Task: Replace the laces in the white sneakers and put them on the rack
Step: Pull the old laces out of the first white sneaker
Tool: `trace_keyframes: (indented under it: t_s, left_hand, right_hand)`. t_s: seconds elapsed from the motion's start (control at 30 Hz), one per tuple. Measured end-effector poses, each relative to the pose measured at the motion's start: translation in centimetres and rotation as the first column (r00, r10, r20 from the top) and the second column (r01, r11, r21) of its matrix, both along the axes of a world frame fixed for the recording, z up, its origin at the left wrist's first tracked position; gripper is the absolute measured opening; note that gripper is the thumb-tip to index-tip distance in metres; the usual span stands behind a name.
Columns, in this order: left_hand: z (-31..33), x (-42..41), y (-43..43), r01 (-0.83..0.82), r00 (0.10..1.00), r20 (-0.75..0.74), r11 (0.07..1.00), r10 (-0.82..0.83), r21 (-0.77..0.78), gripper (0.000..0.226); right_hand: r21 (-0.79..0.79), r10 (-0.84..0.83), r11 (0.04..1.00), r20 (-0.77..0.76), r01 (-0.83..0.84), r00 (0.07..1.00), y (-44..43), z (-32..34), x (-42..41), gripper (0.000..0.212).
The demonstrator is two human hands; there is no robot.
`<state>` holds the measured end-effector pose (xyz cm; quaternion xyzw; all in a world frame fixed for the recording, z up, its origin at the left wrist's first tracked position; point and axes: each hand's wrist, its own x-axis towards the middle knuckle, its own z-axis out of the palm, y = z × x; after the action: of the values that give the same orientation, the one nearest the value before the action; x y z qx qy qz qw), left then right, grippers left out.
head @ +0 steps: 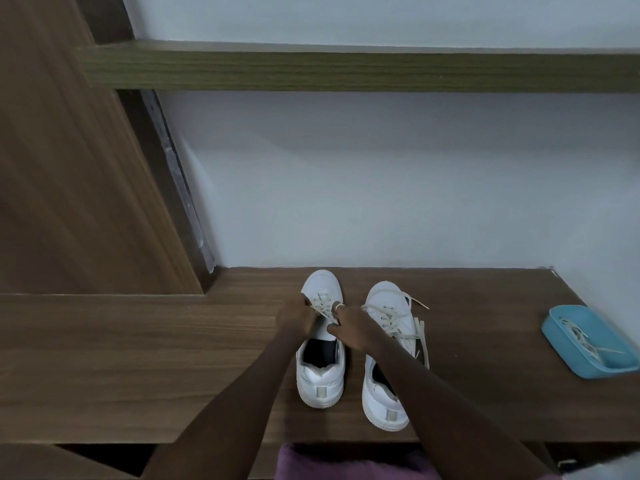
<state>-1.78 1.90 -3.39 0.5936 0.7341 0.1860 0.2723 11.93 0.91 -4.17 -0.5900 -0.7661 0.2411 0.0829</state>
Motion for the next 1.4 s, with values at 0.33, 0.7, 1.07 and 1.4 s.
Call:
trace_keyframes:
  t_s: [0.33,0.7,1.07,1.4]
  left_hand:
    - [0.1,-0.2,0.1,0.305,0.943,-0.178,0.946,-0.282,0.114,0.029]
    - [0.4,-1.2,-0.2,0.032,0.99,-0.139,0.983,-0.007,0.179,0.019]
    - [-0.2,-2.3,1.2,0.348,0.935,-0.135,0.918,-0.327,0.188,0.041]
    - [-0.7,-1.2,0.1,0.583,0.625,-0.702,0.803,-0.341,0.129,0.014]
  right_hand:
    - [-0.109,-0.075,0.992,-0.075,0.067,0.994,0.3,-0.1,0.4,0.03]
    - [-0.132,-0.094,0.988,-0.106,0.079,0.99,0.2,0.0,0.6,0.03]
    - [-0.146,-0.107,0.985,-0.128,0.088,0.986,0.2,0.1,0.6,0.031]
    - [-0.148,-0.12,0.984,-0.12,0.101,0.986,0.2,0.1,0.7,0.029]
